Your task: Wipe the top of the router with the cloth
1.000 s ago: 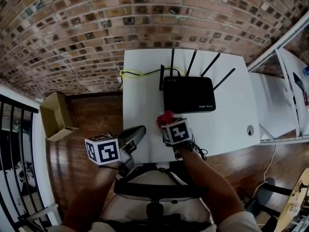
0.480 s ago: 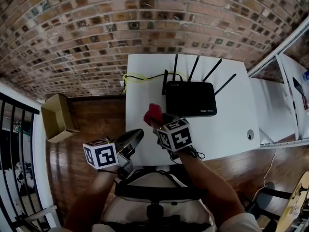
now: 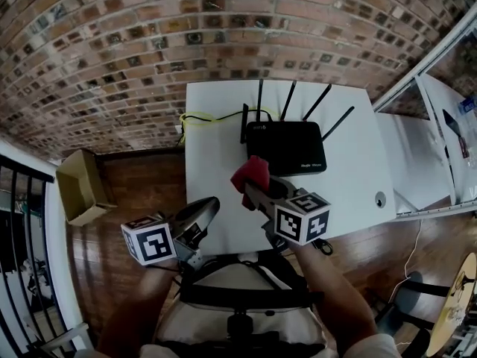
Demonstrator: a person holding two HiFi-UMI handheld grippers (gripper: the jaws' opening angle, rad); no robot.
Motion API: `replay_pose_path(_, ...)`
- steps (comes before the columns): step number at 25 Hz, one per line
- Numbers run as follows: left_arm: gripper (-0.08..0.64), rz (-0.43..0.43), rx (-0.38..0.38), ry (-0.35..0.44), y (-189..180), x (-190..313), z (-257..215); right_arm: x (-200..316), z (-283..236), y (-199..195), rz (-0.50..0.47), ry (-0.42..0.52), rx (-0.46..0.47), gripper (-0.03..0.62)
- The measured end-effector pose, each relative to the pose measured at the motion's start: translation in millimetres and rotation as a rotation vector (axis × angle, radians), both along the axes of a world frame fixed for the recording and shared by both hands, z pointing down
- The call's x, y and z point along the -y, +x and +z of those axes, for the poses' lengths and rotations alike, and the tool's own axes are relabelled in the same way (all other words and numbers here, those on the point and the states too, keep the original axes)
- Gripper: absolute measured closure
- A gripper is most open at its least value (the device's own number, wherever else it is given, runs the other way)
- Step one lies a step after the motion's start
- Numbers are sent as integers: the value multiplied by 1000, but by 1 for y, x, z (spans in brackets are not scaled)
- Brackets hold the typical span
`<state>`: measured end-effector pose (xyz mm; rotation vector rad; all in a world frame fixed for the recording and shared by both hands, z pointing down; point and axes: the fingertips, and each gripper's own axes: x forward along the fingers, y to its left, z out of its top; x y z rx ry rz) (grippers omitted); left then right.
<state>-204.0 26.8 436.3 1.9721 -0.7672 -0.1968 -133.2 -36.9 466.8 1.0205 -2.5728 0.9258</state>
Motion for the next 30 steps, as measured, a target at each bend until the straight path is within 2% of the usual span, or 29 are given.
replay_pose_path(4, 535, 9, -40, 47, 5, 0, -16, -2, -14, 34, 111, -12, 107, 462)
replay_pose_path(8, 535, 27, -75, 58, 15, -2, -25, 0, -30, 76, 236, -38, 247, 462)
replay_pose_path(11, 535, 46, -75, 63, 29, -2, -28, -4, -39, 109, 304, -35, 268, 462)
replay_pose_path(16, 535, 45, -68, 73, 55, -1, -37, -11, -42, 158, 322, 2, 285, 462)
replay_pose_path(20, 535, 26, -55, 60, 85, 1, -38, -11, -42, 201, 353, -19, 309, 462)
replay_pose_path(22, 535, 13, -53, 59, 104, 3, -40, -9, -42, 224, 357, -28, 325, 462)
replay_pose_path(26, 535, -1, -70, 59, 153, 3, -45, -8, -46, 263, 319, -53, 422, 462)
replay_pose_path(30, 535, 4, -66, 45, 201, 0, -44, -5, -50, 310, 310, -46, 404, 462)
